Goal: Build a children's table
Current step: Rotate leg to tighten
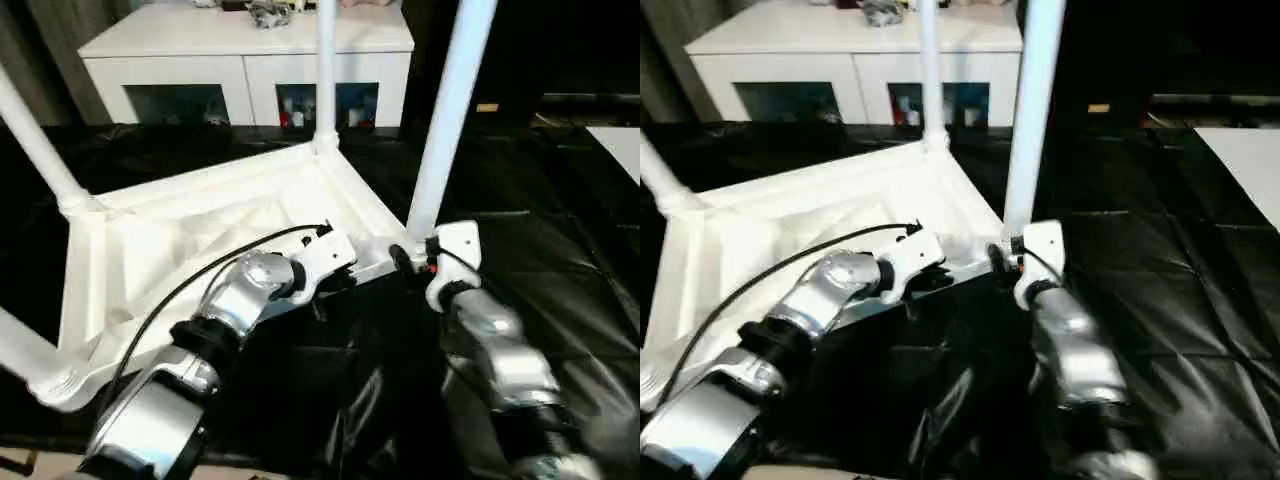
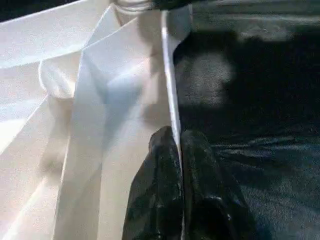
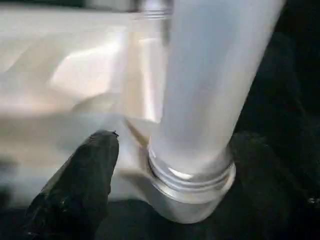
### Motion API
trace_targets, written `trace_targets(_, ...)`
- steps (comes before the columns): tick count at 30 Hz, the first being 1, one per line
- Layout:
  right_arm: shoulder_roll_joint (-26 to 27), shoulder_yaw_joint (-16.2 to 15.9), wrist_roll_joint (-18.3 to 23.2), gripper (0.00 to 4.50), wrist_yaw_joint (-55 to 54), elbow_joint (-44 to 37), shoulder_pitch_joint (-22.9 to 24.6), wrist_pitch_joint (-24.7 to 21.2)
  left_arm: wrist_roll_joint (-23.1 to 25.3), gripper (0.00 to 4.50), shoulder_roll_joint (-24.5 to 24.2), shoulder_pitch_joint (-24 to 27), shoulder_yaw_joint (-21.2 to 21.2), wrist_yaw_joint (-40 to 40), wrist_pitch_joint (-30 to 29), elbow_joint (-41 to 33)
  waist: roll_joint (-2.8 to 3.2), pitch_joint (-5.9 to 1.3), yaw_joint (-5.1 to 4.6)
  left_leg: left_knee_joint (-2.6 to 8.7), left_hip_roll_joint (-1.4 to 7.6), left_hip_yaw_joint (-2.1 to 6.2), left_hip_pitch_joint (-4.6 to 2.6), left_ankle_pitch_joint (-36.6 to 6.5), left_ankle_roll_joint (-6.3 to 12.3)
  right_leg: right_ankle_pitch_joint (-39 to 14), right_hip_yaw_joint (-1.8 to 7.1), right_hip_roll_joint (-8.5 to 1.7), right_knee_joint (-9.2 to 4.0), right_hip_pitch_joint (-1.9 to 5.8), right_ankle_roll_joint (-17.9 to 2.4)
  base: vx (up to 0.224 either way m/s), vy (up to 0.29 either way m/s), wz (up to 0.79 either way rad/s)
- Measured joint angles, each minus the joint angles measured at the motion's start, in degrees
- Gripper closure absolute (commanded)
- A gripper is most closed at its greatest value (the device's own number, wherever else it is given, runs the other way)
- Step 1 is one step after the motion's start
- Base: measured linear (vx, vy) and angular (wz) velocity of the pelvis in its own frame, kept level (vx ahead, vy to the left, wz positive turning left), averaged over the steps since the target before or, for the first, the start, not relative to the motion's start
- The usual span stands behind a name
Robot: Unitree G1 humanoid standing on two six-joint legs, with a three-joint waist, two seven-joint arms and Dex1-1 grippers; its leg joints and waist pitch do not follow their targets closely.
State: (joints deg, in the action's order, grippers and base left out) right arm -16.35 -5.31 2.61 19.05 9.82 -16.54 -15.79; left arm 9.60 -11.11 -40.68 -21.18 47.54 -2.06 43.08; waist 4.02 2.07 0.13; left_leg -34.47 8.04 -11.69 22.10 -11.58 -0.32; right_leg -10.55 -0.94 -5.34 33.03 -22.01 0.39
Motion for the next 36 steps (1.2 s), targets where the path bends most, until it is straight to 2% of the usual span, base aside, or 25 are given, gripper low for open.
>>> trace_targets(4, -7.67, -3.11, 0.98, 0.77, 12.58, -5.84, 4.39, -1.01, -0.38, 4.5, -4.28, 1.6, -1.19, 5.39, 2.98, -2.93, 0.11, -0.02, 0.07, 0.02, 0.15, 0.05, 0.03, 0.0, 0.0, -0.31, -0.1, 0.07, 0.01, -0.03, 0.45, 0.015, -0.002, -0.01)
trace_targets(9, -13.92, -3.21, 4.66, 0.77, 23.6, -8.53, 7.44, -1.21, -3.35, 4.5, -10.49, 4.85, -1.75, 17.72, 4.57, -8.84, 0.31, 0.04, 0.62, 0.07, 0.19, 0.05, 0.05, -0.03, 0.0, -0.49, -0.2, 0.08, 0.02, -0.03, 0.4, 0.0, 0.0, 0.0)
trace_targets(11, -14.6, -3.38, 6.34, 0.77, 25.74, -9.49, 7.42, -1.63, -4.25, 4.5, -10.96, 5.73, -2.43, 21.06, 3.44, -11.03, 0.36, 0.06, 1.57, 0.05, 0.19, 0.01, 0.0, -0.04, -0.02, -0.49, -0.19, 0.06, 0.03, 0.01, 0.39, 0.0, 0.0, 0.0)
trace_targets(14, -14.65, -3.53, 7.01, 0.77, 27.35, -9.83, 7.26, -1.88, -4.81, 4.5, -10.91, 6.31, -3.37, 22.59, 3.05, -12.67, 0.36, 0.07, 2.23, 0.02, 0.19, -0.13, -0.04, -0.03, -0.04, -0.47, -0.18, -0.03, 0.06, 0.08, 0.36, 0.0, 0.0, 0.0)
trace_targets(21, -14.87, -4.13, 7.67, 0.77, 29.93, -9.76, 6.97, -2.8, -4.89, 4.5, -11.47, 6.8, -3.4, 23.11, 2.2, -13.73, 0.31, 0.1, 1.82, 0.02, 0.18, -0.22, -0.1, -0.03, -0.05, -0.39, -0.07, -0.04, 0.09, 0.08, 0.23, 0.0, 0.0, 0.0)
trace_targets(22, -14.95, -4.16, 7.85, 0.92, 30.21, -9.74, 6.81, -2.83, -4.87, 4.5, -11.53, 6.9, -3.38, 23.12, 1.92, -14.08, 0.31, 0.1, 1.81, 0.02, 0.18, -0.22, -0.1, -0.03, -0.05, -0.39, -0.07, -0.04, 0.1, 0.06, 0.23, 0.0, 0.0, 0.0)
trace_targets(24, -15.27, -4.16, 8.11, 0.92, 30.29, -9.63, 6.5, -2.85, -4.93, 4.5, -11.71, 7.1, -3.37, 23.33, 1.57, -14.63, 0.3, 0.1, 1.83, 0.02, 0.19, -0.22, -0.09, -0.03, -0.04, -0.39, -0.08, -0.03, 0.1, 0.06, 0.24, 0.0, 0.0, 0.0)
trace_targets(27, -15.25, -4.12, 8.56, 1.3, 30.75, -9.54, 6.2, -3.16, -5.29, 4.5, -11.99, 7.22, -3.4, 23.55, 1.17, -14.96, 0.3, 0.1, 1.83, 0.01, 0.19, -0.22, -0.08, -0.02, -0.03, -0.4, -0.08, -0.03, 0.09, 0.05, 0.24, 0.0, 0.0, 0.0)
trace_targets(30, -15.13, -4.07, 9.0, 1.39, 31.26, -9.53, 6.19, -3.84, -5.39, 4.5, -12.09, 7.36, -3.41, 23.59, 0.98, -15.2, 0.31, 0.1, 1.84, 0.0, 0.19, -0.22, -0.08, -0.01, -0.02, -0.4, -0.08, -0.03, 0.09, 0.05, 0.24, 0.0, 0.0, 0.0)
trace_targets(31, -15.1, -4.04, 9.01, 1.63, 31.37, -9.53, 6.19, -3.98, -5.41, 4.5, -12.09, 7.38, -3.41, 23.59, 0.89, -15.2, 0.32, 0.09, 1.85, 0.0, 0.19, -0.22, -0.08, -0.01, -0.02, -0.4, -0.08, -0.03, 0.09, 0.05, 0.24, 0.0, 0.0, 0.0)
trace_targets(36, -15.14, -4.06, 9.04, 1.75, 31.97, -9.54, 6.23, -4.1, -5.41, 4.5, -12.28, 7.52, -3.45, 23.83, 0.71, -15.41, 0.32, 0.09, 1.84, -0.01, 0.19, -0.22, -0.09, -0.02, -0.03, -0.4, -0.08, -0.03, 0.11, 0.05, 0.24, 0.0, 0.0, 0.0)
